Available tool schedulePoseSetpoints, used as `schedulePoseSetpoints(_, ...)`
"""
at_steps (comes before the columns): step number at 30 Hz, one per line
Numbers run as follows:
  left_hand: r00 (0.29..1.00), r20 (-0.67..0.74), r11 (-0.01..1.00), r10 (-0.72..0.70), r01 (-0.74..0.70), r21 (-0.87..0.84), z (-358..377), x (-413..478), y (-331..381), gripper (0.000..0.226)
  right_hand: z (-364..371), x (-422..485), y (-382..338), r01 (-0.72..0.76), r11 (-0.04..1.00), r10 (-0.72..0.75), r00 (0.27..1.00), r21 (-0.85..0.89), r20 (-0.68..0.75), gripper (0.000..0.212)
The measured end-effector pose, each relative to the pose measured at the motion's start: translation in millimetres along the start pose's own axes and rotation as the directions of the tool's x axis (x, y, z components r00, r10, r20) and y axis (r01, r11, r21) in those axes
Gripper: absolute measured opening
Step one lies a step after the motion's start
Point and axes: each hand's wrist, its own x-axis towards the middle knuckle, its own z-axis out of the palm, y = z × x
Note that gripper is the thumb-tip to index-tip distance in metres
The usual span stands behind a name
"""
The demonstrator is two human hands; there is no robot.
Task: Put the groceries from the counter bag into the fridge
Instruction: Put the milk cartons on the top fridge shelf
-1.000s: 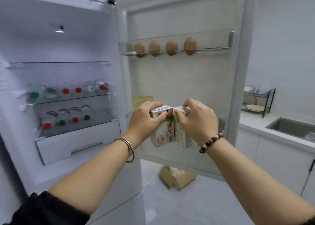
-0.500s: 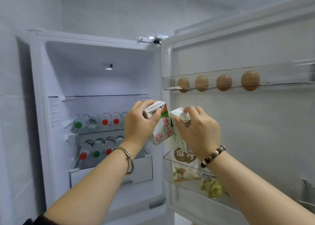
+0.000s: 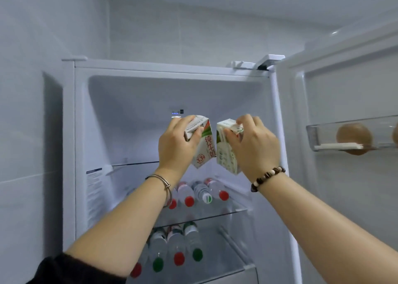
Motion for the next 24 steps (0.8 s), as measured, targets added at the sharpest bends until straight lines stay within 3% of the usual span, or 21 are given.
schedulePoseSetpoints(4, 0.997, 0.082, 0.995, 0.001, -0.01, 0.104, 14.0, 20.9, -56.3, 0.031, 53.2, 22.9, -1.0, -0.172, 0.985, 0.171, 0.984, 0.013, 0.042, 0.035)
schedulePoseSetpoints(9, 0.977, 0.143, 0.973, -0.158, 0.129, 0.189, 26.6, 47.0, -104.6, 0.033, 108.6, 45.2, 4.1, -0.217, 0.975, 0.211, 0.971, 0.044, 0.114, 0.033)
schedulePoseSetpoints(12, 0.924, 0.264, 0.933, -0.277, 0.193, 0.304, 32.3, 56.3, -134.1, 0.033, 139.3, 50.6, 7.9, -0.224, 0.974, 0.212, 0.958, 0.038, 0.195, 0.031)
schedulePoseSetpoints(15, 0.88, 0.303, 0.918, -0.365, 0.286, 0.275, 34.5, 61.1, -158.5, 0.027, 170.0, 51.4, 10.1, -0.239, 0.97, 0.217, 0.934, 0.043, 0.283, 0.03)
schedulePoseSetpoints(20, 0.879, 0.383, 0.925, -0.284, 0.146, 0.351, 40.5, 69.2, -180.4, 0.027, 210.4, 61.5, 10.2, -0.353, 0.92, 0.229, 0.835, 0.168, 0.501, 0.033)
schedulePoseSetpoints(24, 0.901, 0.349, 0.933, -0.257, 0.138, 0.332, 40.4, 65.1, -197.3, 0.018, 223.7, 63.8, 16.7, -0.489, 0.816, 0.2, 0.738, 0.308, 0.645, 0.039)
